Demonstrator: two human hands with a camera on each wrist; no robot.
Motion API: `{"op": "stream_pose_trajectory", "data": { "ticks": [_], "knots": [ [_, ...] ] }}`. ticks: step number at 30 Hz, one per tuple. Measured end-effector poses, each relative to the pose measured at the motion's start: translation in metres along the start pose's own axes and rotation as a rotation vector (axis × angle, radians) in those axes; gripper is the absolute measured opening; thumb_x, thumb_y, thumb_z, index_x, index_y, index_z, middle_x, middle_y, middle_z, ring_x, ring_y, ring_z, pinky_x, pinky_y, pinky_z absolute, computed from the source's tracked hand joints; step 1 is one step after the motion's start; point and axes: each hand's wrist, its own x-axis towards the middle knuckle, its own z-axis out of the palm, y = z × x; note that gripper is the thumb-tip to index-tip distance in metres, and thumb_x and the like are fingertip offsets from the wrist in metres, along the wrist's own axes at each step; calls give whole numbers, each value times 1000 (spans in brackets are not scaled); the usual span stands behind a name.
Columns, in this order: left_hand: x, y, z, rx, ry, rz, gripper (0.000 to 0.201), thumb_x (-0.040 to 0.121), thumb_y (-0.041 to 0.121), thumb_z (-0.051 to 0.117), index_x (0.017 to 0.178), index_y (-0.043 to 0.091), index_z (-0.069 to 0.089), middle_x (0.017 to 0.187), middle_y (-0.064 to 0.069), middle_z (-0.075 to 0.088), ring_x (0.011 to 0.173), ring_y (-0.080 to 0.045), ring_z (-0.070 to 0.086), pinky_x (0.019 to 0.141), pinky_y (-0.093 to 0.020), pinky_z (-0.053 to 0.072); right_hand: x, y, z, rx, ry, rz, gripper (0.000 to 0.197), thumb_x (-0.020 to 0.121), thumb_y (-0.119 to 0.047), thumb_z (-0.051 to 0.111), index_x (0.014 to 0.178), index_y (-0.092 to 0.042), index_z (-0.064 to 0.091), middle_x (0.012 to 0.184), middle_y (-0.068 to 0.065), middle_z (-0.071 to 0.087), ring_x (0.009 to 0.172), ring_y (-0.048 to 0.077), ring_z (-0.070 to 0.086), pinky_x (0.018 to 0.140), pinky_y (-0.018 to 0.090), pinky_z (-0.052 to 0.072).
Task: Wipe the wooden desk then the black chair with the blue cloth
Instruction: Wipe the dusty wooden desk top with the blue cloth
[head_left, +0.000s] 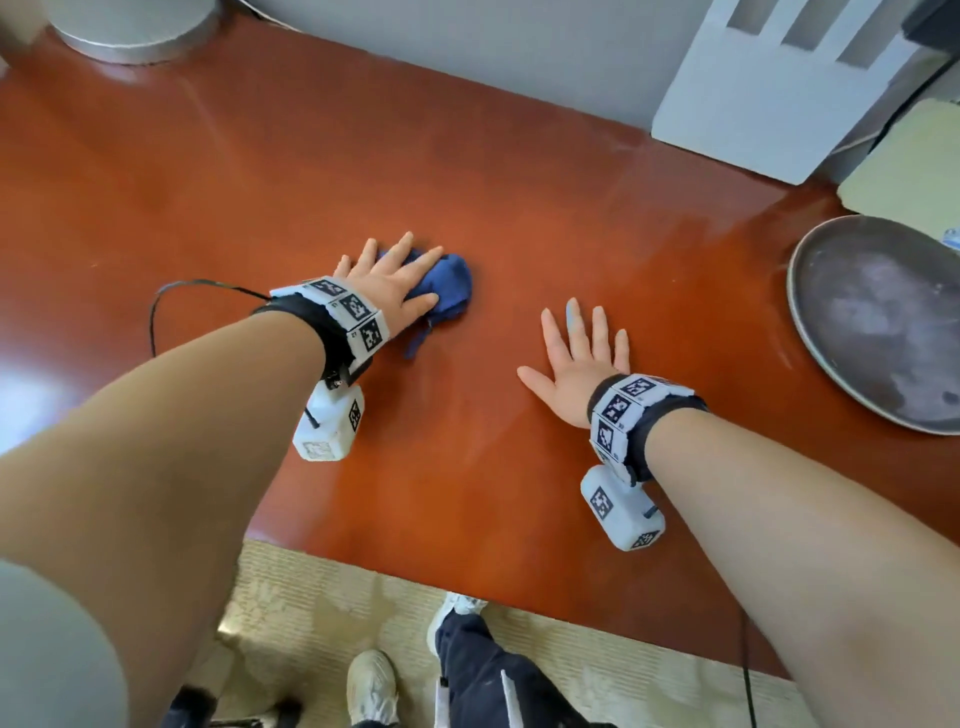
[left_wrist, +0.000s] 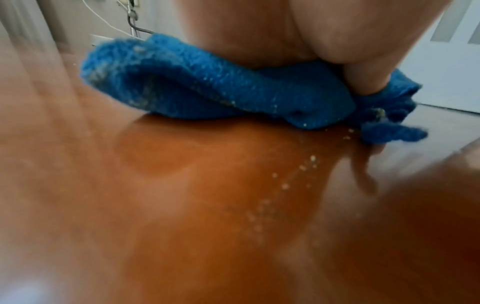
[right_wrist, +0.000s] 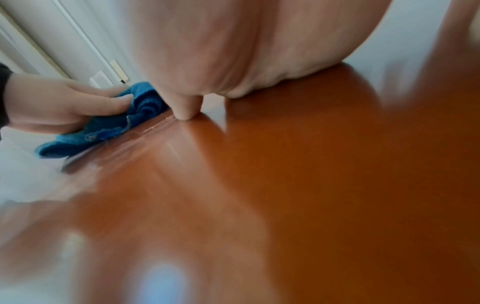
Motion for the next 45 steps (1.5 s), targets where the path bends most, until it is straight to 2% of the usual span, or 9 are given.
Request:
{"op": "stream_pose_trajectory", "data": {
  "ticks": [5, 15, 22, 30, 34, 37, 40, 43, 45],
  "knots": [
    [-8, 3, 2, 204, -13, 54, 59, 99, 47, 26, 148, 37, -5, 158, 2, -10, 144, -31, -11, 115, -47, -3, 0, -1, -4, -14, -28, 4, 71, 93, -62, 12, 144, -29, -25, 149, 1, -36, 139, 28, -28, 114, 49, -12],
    [-43, 6, 19, 183, -41, 144, 60, 100, 44, 30, 149, 33, -3, 158, 0, -9, 145, -23, -7, 116, -37, -5, -6, -5, -3, 3, 7, 33, 69, 93, -61, 11, 145, -29, -23, 151, 1, -33, 140, 27, -27, 114, 48, -12],
    [-100, -1, 43, 205, -80, 184, 60, 100, 46, 27, 149, 35, -6, 158, 2, -13, 145, -21, -11, 116, -36, -7, -27, -36, 16, 51, 56, 166, 63, 97, -53, 10, 147, -25, -17, 154, 2, -25, 142, 27, -19, 115, 44, -8],
    [-193, -23, 80, 192, -113, 256, 62, 99, 47, 32, 149, 37, -4, 157, 2, -15, 145, -22, -12, 115, -38, -8, -82, -73, 54, 45, 73, 208, 64, 99, -50, 16, 149, -20, -12, 156, 3, -20, 144, 27, -13, 117, 39, -1],
    [-229, -39, 92, 163, -153, 256, 58, 101, 39, 32, 149, 36, 1, 157, 1, -16, 145, -23, -13, 115, -38, -7, -108, -92, 73, 40, 51, 211, 66, 99, -49, 18, 148, -17, -12, 156, 3, -20, 144, 27, -13, 117, 40, 1],
    [-252, -48, 93, 116, -225, 258, 53, 103, 31, 30, 150, 32, 7, 157, -1, -15, 144, -26, -13, 116, -40, -3, -122, -99, 78, 62, 6, 213, 69, 98, -51, 21, 149, -17, -11, 156, 2, -20, 144, 27, -12, 117, 45, 6],
    [-263, -58, 82, -108, -255, 216, 50, 103, 21, 30, 151, 22, 12, 158, -7, -2, 145, -28, 0, 116, -39, 9, -131, -106, 69, 95, -23, 195, 67, 99, -49, 21, 150, -15, -6, 157, 3, -14, 145, 26, -10, 117, 47, 8],
    [-260, -69, 59, -395, -96, 73, 50, 102, 21, 34, 150, 18, 18, 151, -8, 32, 136, -24, 34, 105, -26, 27, -134, -115, 53, 132, -18, 128, 62, 100, -48, 20, 150, -19, -1, 158, 2, -11, 145, 23, -9, 117, 45, 8],
    [-253, -74, 38, -465, 6, 1, 47, 102, 23, 34, 148, 17, 23, 143, -10, 44, 127, -25, 44, 95, -23, 32, -132, -124, 40, 160, 7, 60, 61, 100, -48, 21, 150, -22, -1, 158, 0, -10, 145, 22, -9, 118, 43, 8]
  ]
}}
